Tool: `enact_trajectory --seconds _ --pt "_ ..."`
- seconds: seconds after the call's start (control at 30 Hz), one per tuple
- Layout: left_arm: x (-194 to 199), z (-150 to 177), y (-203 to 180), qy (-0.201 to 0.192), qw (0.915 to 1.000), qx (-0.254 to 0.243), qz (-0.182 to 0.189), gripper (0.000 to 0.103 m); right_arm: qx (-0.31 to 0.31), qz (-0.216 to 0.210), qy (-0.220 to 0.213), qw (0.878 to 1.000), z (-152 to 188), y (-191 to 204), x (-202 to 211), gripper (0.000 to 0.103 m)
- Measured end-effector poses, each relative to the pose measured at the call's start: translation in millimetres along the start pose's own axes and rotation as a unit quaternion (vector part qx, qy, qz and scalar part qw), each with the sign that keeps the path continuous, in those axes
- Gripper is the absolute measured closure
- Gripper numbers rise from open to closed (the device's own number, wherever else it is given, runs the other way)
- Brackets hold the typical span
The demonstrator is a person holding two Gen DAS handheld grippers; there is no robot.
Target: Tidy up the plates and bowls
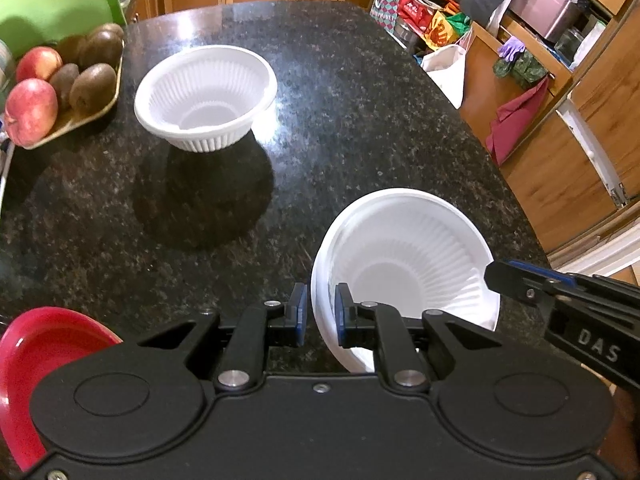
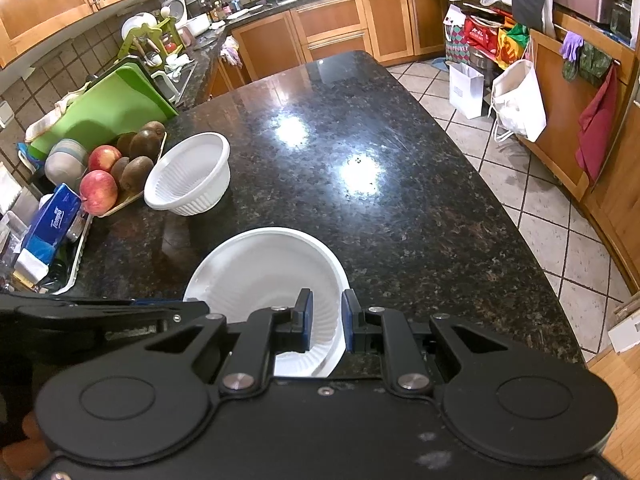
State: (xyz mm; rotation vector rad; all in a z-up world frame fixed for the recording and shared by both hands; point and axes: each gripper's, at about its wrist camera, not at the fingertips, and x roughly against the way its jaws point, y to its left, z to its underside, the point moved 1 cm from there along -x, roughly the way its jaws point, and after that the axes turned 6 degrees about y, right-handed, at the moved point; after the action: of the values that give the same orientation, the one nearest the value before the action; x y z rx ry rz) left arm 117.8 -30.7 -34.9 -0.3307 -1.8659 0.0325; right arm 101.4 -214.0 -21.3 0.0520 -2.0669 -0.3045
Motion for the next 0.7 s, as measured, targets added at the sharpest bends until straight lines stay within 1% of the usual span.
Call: enact_trajectory --seconds 0.3,0.57,0.7 --pt "-8.0 0.9 8.6 0.016 0.9996 0.014 0.02 0.083 0.007 -0.002 -0.008 1.0 2.7 5.7 6.4 0.085" --pt "6.3 3.3 8.4 -0.004 0.9998 0.006 0.02 0.082 0.015 -0.002 -0.015 1.0 2.7 14.9 10.2 0.085" --pt "8.4 2.8 10.5 -0.006 0.9998 0.008 0.019 0.082 0.021 -0.003 -0.017 1.0 3.3 19.7 11.1 0.085"
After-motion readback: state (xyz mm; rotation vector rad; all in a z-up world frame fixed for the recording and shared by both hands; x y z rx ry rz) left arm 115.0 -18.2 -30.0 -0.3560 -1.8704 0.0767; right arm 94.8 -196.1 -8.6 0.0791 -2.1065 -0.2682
